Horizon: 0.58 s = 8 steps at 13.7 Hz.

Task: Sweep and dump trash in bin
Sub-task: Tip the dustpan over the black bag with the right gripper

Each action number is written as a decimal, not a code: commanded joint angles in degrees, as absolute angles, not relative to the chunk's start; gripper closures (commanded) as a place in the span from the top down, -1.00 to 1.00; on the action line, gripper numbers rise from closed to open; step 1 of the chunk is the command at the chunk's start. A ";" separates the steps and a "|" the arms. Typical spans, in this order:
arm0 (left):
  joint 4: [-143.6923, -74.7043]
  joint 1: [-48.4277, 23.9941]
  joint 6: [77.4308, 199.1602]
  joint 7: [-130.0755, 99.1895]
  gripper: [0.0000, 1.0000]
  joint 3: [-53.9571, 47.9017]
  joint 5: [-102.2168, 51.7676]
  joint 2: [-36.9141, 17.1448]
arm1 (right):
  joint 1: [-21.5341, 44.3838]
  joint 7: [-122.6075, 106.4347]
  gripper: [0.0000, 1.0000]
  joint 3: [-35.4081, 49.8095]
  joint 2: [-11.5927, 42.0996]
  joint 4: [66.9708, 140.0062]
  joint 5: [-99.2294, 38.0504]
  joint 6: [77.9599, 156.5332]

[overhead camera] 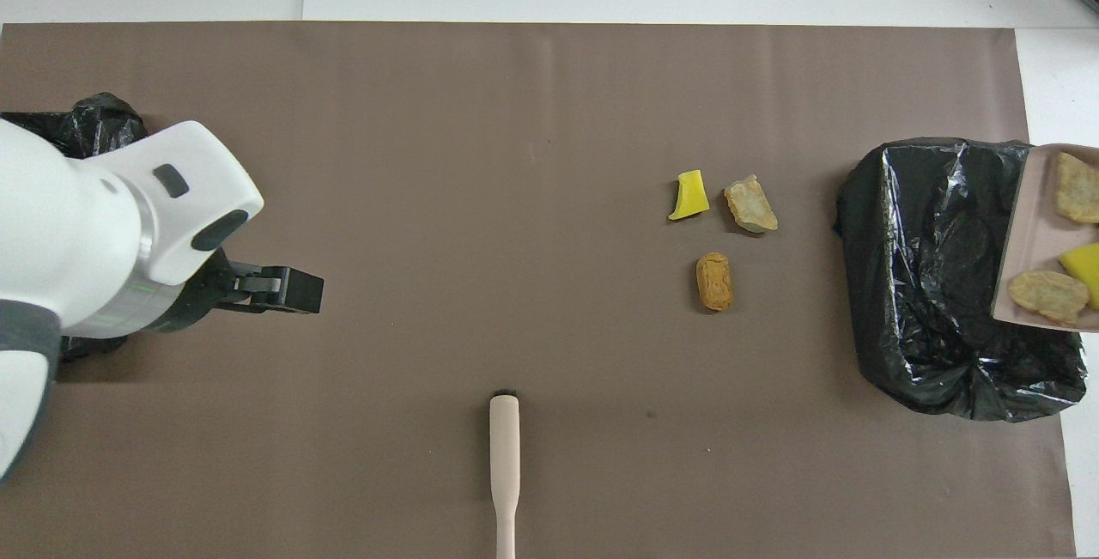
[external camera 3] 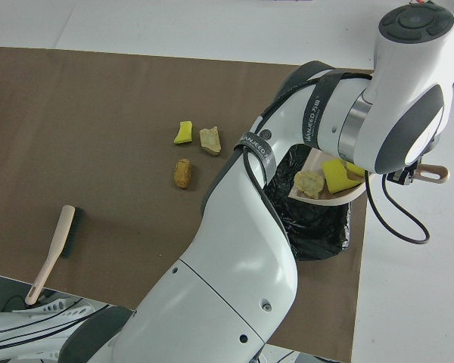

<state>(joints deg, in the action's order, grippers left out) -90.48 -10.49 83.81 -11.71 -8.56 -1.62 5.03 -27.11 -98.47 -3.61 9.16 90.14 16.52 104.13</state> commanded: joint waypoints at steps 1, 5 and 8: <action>-84.11 -6.69 78.84 -7.14 1.00 -9.14 -1.23 2.99 | -26.37 -99.76 -1.00 -2.99 9.14 91.66 22.04 106.43; -83.85 -1.94 79.54 -1.24 1.00 -9.05 -1.14 2.55 | -22.41 -97.83 -1.00 -2.72 7.83 95.44 31.80 108.63; -83.94 -1.58 80.15 -0.61 1.00 -9.05 -0.97 2.72 | -20.31 -97.56 -1.00 -2.64 7.03 97.29 36.54 109.16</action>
